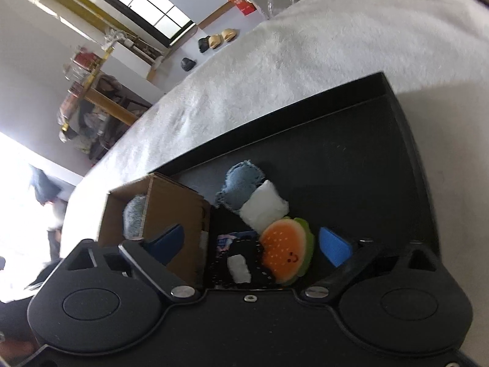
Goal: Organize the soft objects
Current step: 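Move the right gripper back over the tray toward the burger plush, then grasp the burger plush with the right gripper and lift it, then carry the burger plush with the right gripper into the box and release, then move the right gripper over the tray toward the white plush pieces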
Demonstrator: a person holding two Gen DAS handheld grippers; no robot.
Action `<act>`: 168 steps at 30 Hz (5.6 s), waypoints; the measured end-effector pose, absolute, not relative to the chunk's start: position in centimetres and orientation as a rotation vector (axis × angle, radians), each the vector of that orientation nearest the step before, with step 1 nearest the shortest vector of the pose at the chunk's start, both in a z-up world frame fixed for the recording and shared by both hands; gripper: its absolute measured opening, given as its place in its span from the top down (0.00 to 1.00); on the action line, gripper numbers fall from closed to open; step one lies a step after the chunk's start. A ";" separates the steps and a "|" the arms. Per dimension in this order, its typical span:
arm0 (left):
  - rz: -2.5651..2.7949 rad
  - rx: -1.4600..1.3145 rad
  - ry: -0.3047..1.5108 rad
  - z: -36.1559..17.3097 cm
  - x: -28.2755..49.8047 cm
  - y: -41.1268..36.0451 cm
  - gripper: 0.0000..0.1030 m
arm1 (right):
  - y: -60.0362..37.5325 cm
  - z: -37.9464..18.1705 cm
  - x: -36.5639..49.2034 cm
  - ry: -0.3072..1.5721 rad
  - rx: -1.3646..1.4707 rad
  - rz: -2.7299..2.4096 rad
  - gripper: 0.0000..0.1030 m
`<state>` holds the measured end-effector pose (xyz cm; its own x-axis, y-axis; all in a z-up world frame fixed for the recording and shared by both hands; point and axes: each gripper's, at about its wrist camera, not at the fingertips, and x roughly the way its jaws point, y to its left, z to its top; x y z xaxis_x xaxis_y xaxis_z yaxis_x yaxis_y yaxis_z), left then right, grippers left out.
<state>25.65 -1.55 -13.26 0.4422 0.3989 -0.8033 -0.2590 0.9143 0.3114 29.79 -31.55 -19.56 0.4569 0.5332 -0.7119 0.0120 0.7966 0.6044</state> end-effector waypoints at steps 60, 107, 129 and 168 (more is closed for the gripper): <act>0.340 0.079 1.010 -12.1 23.8 -0.3 0.29 | -28.9 -14.8 27.3 0.944 0.420 0.222 0.83; 0.188 -0.201 1.033 -15.0 23.0 5.6 0.63 | -11.7 -9.6 25.3 0.760 -0.042 0.472 0.83; 0.109 -0.344 1.079 -16.6 22.9 8.2 0.85 | -6.5 -11.3 26.0 0.865 -0.019 0.501 0.40; 0.196 -0.123 1.015 -12.4 22.2 2.4 0.22 | -21.7 -11.3 25.1 0.904 0.098 0.252 0.17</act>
